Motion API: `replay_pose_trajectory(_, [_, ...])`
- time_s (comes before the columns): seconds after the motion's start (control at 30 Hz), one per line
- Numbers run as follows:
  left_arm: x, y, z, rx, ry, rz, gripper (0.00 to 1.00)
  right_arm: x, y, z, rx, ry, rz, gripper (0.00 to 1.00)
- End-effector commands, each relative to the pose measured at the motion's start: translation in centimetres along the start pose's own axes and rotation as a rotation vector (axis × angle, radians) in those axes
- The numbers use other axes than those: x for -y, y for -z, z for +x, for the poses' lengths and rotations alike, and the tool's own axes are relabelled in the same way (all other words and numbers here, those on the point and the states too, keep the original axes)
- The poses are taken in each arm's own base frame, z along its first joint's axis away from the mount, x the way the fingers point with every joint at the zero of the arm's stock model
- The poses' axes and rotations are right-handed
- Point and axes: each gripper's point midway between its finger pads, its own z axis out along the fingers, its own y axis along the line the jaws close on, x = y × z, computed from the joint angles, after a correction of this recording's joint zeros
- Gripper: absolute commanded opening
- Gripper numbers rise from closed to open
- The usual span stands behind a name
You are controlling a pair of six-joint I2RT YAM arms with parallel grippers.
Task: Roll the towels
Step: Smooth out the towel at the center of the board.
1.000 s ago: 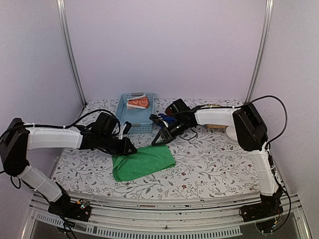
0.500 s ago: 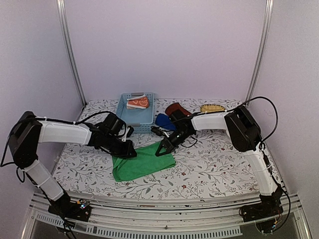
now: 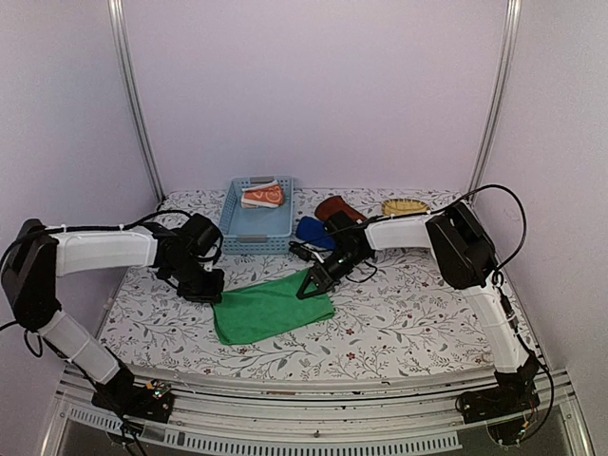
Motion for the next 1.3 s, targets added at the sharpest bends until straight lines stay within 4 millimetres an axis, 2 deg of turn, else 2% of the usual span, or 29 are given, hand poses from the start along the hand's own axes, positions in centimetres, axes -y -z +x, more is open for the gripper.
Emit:
replay_pose_trajectory(0.0, [-6.3, 5.2, -1.7, 0.169, 0.154, -0.194, 0.17, 1.8, -0.8, 1.6, -0.039, -0.062, 0.018, 0.02])
replay_pose_trajectory(0.07, [-5.2, 6.1, -2.9, 0.242, 0.149, -0.117, 0.17, 1.9, -0.8, 1.5, -0.038, -0.063, 0.019, 0.02])
replay_pose_trajectory(0.13, [-2.8, 6.3, -3.5, 0.256, 0.11, -0.002, 0.15, 1.8, -0.8, 1.4, -0.038, -0.065, 0.014, 0.02])
replay_pose_trajectory(0.3, [3.2, 4.2, -2.0, 0.162, -0.014, 0.225, 0.13, 1.4, -0.5, 1.1, -0.033, -0.06, 0.007, 0.03])
replay_pose_trajectory(0.33, [3.6, 3.3, -1.4, 0.129, -0.016, 0.229, 0.12, 1.4, -0.5, 1.1, -0.032, -0.06, 0.008, 0.03])
replay_pose_trajectory(0.4, [2.9, 2.0, -0.9, 0.098, 0.004, 0.184, 0.09, 1.3, -0.6, 1.1, -0.032, -0.061, 0.006, 0.03])
replay_pose_trajectory(0.47, [1.1, 1.0, -0.9, 0.097, 0.024, 0.09, 0.04, 1.4, -0.5, 1.1, -0.032, -0.062, 0.004, 0.03])
replay_pose_trajectory(0.57, [-3.4, -0.5, -0.7, 0.075, 0.078, -0.118, 0.0, 1.4, -0.6, 1.2, -0.035, -0.066, 0.005, 0.03])
replay_pose_trajectory(0.63, [-5.3, -1.4, -0.5, 0.044, 0.088, -0.204, 0.0, 1.4, -0.6, 1.2, -0.035, -0.065, 0.003, 0.03])
replay_pose_trajectory(0.7, [-6.0, -2.1, -0.5, 0.032, 0.097, -0.223, 0.0, 1.3, -0.6, 1.3, -0.036, -0.067, 0.001, 0.04])
replay_pose_trajectory(0.83, [-5.1, -2.3, -1.0, 0.036, 0.089, -0.179, 0.0, 1.1, -0.3, 1.1, -0.033, -0.063, 0.013, 0.04])
replay_pose_trajectory(0.93, [-3.8, -1.0, -2.1, 0.066, 0.066, -0.14, 0.0, 0.3, 0.5, 1.2, -0.025, -0.071, 0.003, 0.04])
replay_pose_trajectory(1.03, [-1.3, 1.3, -3.4, 0.119, 0.024, -0.068, 0.0, -1.9, 2.2, 0.0, 0.021, -0.035, -0.011, 0.06])
replay_pose_trajectory(1.07, [0.2, 2.2, -3.7, 0.142, -0.005, -0.021, 0.01, -4.0, 3.8, -1.5, 0.062, 0.021, -0.008, 0.07])
replay_pose_trajectory(1.1, [1.8, 3.1, -4.0, 0.171, -0.038, 0.033, 0.01, -5.1, 4.5, -2.2, 0.081, 0.049, -0.009, 0.07])
replay_pose_trajectory(1.17, [4.9, 4.5, -3.7, 0.205, -0.086, 0.154, 0.0, -6.8, 5.6, -3.3, 0.11, 0.106, -0.017, 0.09])
replay_pose_trajectory(1.27, [6.8, 4.3, -1.8, 0.172, -0.069, 0.269, 0.0, -7.5, 6.4, -4.2, 0.131, 0.151, -0.003, 0.1])
